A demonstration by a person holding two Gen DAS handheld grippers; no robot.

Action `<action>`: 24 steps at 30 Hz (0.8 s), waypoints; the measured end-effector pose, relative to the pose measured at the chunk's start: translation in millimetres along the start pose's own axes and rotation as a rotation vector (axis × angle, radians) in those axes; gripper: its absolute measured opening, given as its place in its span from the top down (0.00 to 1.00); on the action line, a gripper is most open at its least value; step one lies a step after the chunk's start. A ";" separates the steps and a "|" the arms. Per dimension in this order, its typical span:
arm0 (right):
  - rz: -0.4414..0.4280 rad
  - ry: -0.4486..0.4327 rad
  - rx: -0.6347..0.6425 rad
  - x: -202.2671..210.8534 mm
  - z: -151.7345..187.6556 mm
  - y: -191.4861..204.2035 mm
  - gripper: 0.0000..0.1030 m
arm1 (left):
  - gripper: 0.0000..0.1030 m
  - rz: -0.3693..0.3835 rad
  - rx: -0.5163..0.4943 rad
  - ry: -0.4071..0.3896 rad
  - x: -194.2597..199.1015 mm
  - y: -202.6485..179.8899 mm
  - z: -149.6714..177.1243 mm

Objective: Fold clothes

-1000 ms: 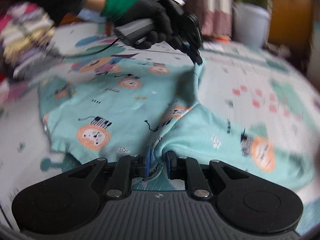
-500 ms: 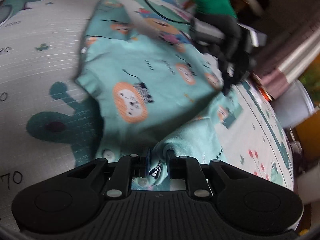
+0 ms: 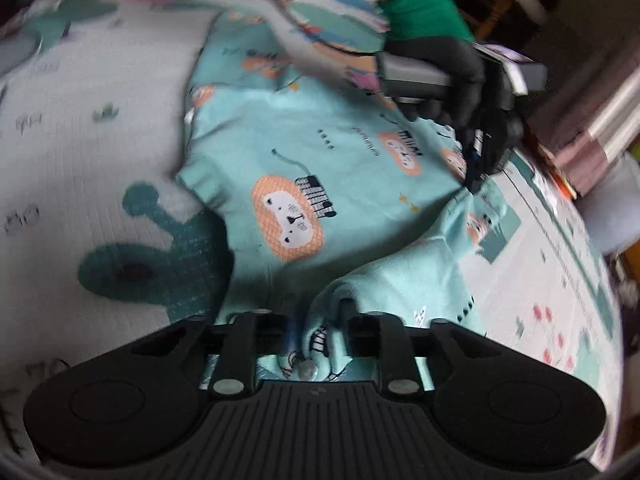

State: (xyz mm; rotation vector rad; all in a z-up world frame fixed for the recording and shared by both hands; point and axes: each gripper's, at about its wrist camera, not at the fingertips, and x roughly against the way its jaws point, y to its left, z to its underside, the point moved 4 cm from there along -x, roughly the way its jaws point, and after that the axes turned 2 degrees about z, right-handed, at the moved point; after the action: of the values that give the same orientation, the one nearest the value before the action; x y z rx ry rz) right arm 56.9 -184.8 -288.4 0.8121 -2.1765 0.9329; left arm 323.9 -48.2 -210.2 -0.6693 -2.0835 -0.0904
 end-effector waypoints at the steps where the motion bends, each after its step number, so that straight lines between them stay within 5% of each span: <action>1: -0.010 -0.011 -0.033 1.9 1.1 -3.0 0.57 | 0.95 0.000 -0.013 0.000 0.5 -0.8 -0.7; 3: -0.038 -0.030 -0.133 7.0 3.3 -10.1 0.49 | 0.95 0.007 -0.022 0.000 1.5 -1.1 -2.1; 7: -0.037 -0.073 -0.211 12.8 3.5 -16.7 0.52 | 0.95 0.022 -0.039 0.000 3.6 -1.7 -4.9; 13: -0.056 -0.039 -0.100 3.5 3.7 -1.3 0.47 | 0.95 0.037 -0.065 -0.016 5.3 -6.8 -10.1; 15: -0.103 0.002 -0.062 -4.9 3.3 4.9 0.36 | 0.95 0.043 -0.076 -0.023 4.4 -9.4 -11.3; 24: -0.239 0.035 -0.034 -14.3 -5.9 1.5 0.31 | 0.98 0.023 -0.051 -0.065 2.6 -1.9 -15.4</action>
State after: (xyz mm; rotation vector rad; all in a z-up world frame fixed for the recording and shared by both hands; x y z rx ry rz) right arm 66.3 -175.3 -296.3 1.0058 -2.0063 0.7824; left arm 333.4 -53.5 -198.9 -0.7361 -2.1414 -0.1106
